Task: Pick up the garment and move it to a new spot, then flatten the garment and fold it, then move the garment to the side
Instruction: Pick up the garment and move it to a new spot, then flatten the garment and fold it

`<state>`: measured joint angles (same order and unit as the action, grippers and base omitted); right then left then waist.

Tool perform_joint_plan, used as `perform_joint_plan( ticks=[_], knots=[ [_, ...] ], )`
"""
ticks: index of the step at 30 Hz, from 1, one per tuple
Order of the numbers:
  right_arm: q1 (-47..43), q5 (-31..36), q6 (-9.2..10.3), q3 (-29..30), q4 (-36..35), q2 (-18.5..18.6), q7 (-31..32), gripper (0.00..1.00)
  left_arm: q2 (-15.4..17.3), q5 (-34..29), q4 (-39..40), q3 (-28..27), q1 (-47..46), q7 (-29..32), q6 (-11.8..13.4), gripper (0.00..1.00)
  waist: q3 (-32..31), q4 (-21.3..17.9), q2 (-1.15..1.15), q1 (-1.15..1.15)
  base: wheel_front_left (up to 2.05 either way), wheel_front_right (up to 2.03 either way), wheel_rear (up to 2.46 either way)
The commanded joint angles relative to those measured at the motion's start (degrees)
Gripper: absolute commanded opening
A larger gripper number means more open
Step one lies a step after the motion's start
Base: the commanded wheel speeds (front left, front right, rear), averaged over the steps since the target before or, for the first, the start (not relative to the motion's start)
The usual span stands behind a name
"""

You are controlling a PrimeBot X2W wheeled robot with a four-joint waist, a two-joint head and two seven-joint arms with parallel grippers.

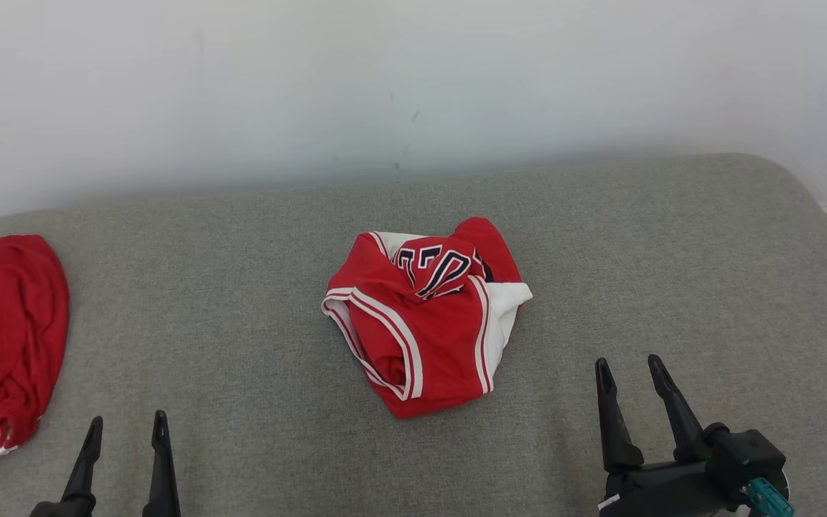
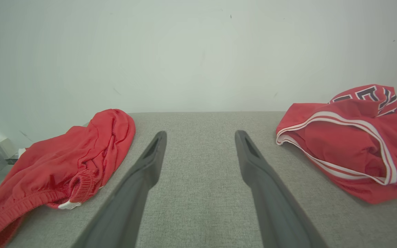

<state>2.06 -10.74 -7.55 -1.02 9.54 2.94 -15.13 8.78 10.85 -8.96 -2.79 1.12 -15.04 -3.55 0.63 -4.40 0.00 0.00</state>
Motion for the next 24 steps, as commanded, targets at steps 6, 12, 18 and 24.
perform_joint_plan(
  ticks=[6, 12, 18, 24],
  knots=[
    [-0.7, 0.3, 0.12, 0.1, 0.6, -0.1, 0.0, 1.00, -1.4, -1.9, -0.4, -1.2, 0.6, -0.2, -1.3, 1.00, 0.1, 0.1, 0.00, 0.00, 0.00, 0.00, 0.00],
    [-0.8, 0.2, 0.12, 0.0, 0.9, -0.1, 0.0, 1.00, -2.5, -3.3, -0.8, -1.8, 0.4, -0.2, -2.1, 1.00, 0.2, 0.1, 0.00, 0.00, 0.00, 0.00, 0.00],
    [-0.9, 0.5, 0.12, 0.2, 0.9, -0.1, 0.0, 1.00, -3.2, -3.8, -0.5, -2.2, 0.7, -0.2, -2.3, 1.00, 0.3, 0.1, 0.00, 0.00, 0.00, 0.00, 0.00],
    [-0.8, 0.5, 0.12, 0.2, 1.0, -0.1, 0.0, 1.00, -3.5, -4.3, -1.0, -2.9, 0.3, -0.2, -2.7, 1.00, 0.5, 0.0, 0.00, 0.00, 0.00, 0.00, 0.00]
  ],
)
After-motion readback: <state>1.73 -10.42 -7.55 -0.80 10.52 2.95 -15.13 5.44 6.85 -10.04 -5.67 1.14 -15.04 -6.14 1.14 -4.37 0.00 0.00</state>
